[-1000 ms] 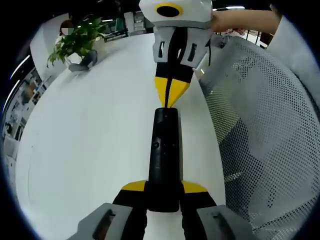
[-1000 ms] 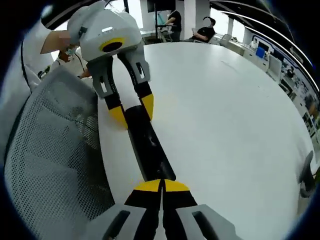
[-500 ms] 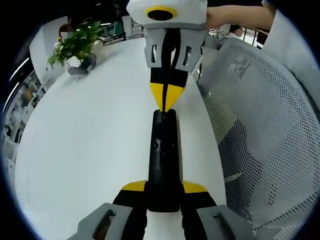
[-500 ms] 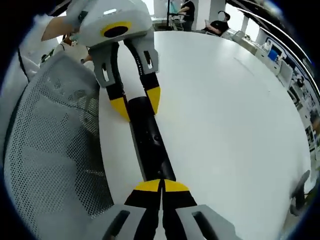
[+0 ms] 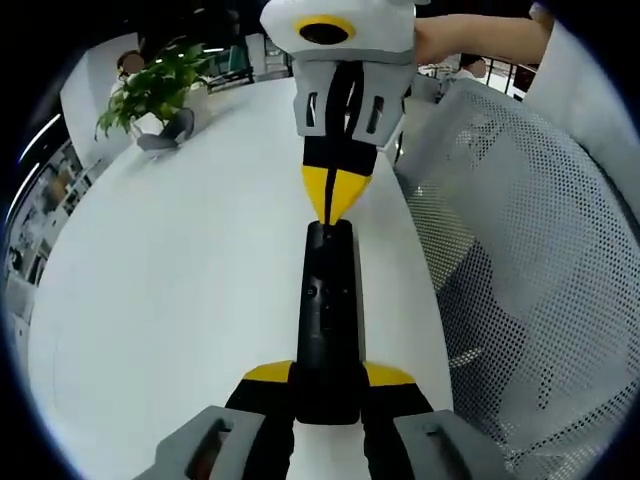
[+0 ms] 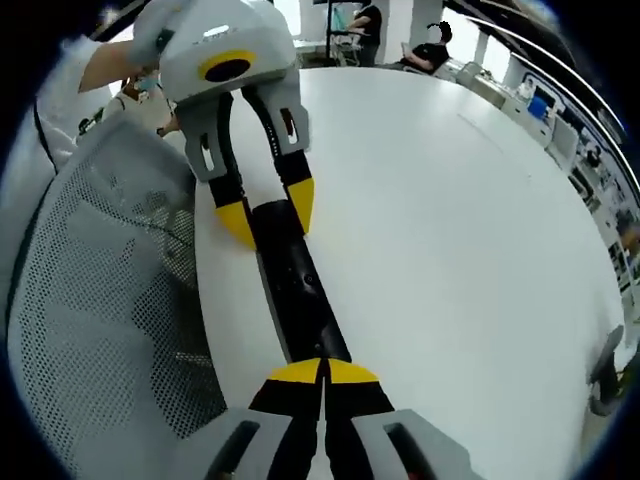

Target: Press the specified remote control buttons in sequence, fully releasing each button before pressing the next.

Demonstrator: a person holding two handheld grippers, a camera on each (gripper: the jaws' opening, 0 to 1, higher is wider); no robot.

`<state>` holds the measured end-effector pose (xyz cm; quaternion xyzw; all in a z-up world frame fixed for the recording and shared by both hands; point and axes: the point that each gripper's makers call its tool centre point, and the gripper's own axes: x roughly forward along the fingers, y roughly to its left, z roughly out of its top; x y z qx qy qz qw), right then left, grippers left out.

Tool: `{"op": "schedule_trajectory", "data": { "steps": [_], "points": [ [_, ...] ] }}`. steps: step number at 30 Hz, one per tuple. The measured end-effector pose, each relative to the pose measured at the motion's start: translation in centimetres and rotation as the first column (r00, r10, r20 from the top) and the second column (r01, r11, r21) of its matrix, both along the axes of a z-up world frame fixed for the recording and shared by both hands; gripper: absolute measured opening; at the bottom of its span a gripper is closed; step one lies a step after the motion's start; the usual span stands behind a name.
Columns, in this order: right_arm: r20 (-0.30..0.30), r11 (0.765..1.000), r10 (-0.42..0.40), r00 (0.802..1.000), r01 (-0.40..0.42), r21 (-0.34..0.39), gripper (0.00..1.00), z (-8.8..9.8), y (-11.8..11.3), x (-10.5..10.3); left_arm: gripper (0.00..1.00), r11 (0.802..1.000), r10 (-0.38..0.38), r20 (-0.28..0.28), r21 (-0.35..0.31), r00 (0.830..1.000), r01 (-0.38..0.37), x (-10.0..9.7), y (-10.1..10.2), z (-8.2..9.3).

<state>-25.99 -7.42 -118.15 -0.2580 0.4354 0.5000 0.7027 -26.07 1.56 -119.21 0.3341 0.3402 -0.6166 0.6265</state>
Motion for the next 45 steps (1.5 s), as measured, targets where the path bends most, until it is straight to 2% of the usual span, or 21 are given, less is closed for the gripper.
{"op": "schedule_trajectory", "data": {
  "steps": [2, 6, 10, 12, 13, 15, 19, 22, 24, 26, 28, 30, 33, 35, 40, 43, 45],
  "points": [
    [0.004, 0.998, -0.045, 0.999, 0.045, 0.039, 0.00, 0.2, 0.3, 0.3, 0.24, 1.000, 0.000, 0.000, 0.000, 1.000, 0.000, 0.0, 0.0, 0.0],
    [0.007, 0.999, -0.012, 1.000, 0.012, 0.043, 0.00, 0.4, 0.8, 0.0, 0.24, 1.000, 0.000, 0.000, -0.004, 1.000, 0.000, 0.0, 0.0, 0.0],
    [0.029, 0.999, 0.040, 0.999, -0.040, 0.015, 0.00, 0.2, 1.3, 0.1, 0.24, 1.000, 0.004, -0.002, -0.005, 1.000, -0.004, 0.1, 0.0, 0.0],
    [0.005, 0.998, 0.058, 0.998, -0.058, 0.009, 0.00, -0.1, 1.4, -0.2, 0.24, 1.000, 0.002, -0.002, -0.001, 1.000, -0.002, 0.1, 0.0, 0.0],
    [0.032, 0.997, 0.083, 0.996, -0.083, 0.001, 0.00, 0.1, 1.3, 0.1, 0.24, 1.000, 0.000, -0.001, -0.001, 1.000, 0.000, 0.1, 0.0, 0.0],
    [0.020, 0.998, 0.070, 0.997, -0.070, 0.000, 0.00, -0.1, 1.3, -0.1, 0.24, 1.000, -0.003, 0.000, -0.002, 1.000, 0.003, 0.1, 0.0, 0.0],
    [0.034, 0.991, 0.131, 0.991, -0.130, -0.040, 0.00, -0.2, 1.4, 0.0, 0.24, 1.000, -0.014, 0.002, -0.013, 1.000, 0.014, 0.0, 0.0, 0.0],
    [0.053, 0.974, 0.207, 0.977, -0.200, -0.105, 0.00, -0.3, 1.4, 0.0, 0.24, 1.000, -0.018, 0.001, -0.009, 1.000, 0.018, 0.0, 0.0, 0.0],
    [0.074, 0.969, 0.230, 0.970, -0.221, -0.111, 0.00, -0.3, 1.5, -0.1, 0.24, 1.000, -0.021, 0.001, -0.006, 1.000, 0.021, 0.0, 0.0, 0.0],
    [0.079, 0.973, 0.217, 0.973, -0.209, -0.099, 0.00, -0.3, 1.3, -0.1, 0.24, 1.000, -0.023, -0.001, -0.008, 1.000, 0.023, 0.0, 0.0, 0.0],
    [0.084, 0.985, 0.172, 0.982, -0.169, -0.041, 0.00, -0.2, 1.3, 0.0, 0.24, 1.000, -0.024, -0.002, -0.014, 1.000, 0.024, 0.0, 0.0, 0.0],
    [0.063, 0.994, 0.108, 0.992, -0.109, 0.021, 0.00, 0.0, 1.3, 0.0, 0.24, 1.000, -0.022, -0.003, -0.020, 1.000, 0.022, 0.0, 0.0, 0.0],
    [0.076, 0.992, 0.119, 0.990, -0.123, 0.039, 0.00, 0.1, 1.3, -0.1, 0.24, 0.999, -0.019, -0.005, -0.026, 1.000, 0.018, 0.0, 0.0, 0.0],
    [0.100, 0.983, 0.179, 0.979, -0.181, 0.014, 0.00, 0.1, 1.4, -0.1, 0.24, 0.999, -0.017, -0.005, -0.027, 1.000, 0.017, 0.0, 0.0, 0.0],
    [0.100, 0.981, 0.181, 0.978, -0.187, 0.054, 0.00, 0.5, 2.7, 0.1, 0.24, 0.999, -0.012, -0.006, -0.033, 1.000, 0.012, 0.0, 0.0, 0.0],
    [0.088, 0.976, 0.213, 0.973, -0.216, 0.024, 0.00, -0.1, 2.7, 0.0, 0.24, 0.999, -0.011, -0.006, -0.037, 1.000, 0.010, 0.0, 0.0, 0.0],
    [0.085, 0.977, 0.210, 0.974, -0.213, 0.029, 0.00, 0.0, 2.7, 0.0, 0.24, 0.999, -0.012, -0.005, -0.036, 1.000, 0.012, 0.0, 0.0, 0.0]
  ]
}}
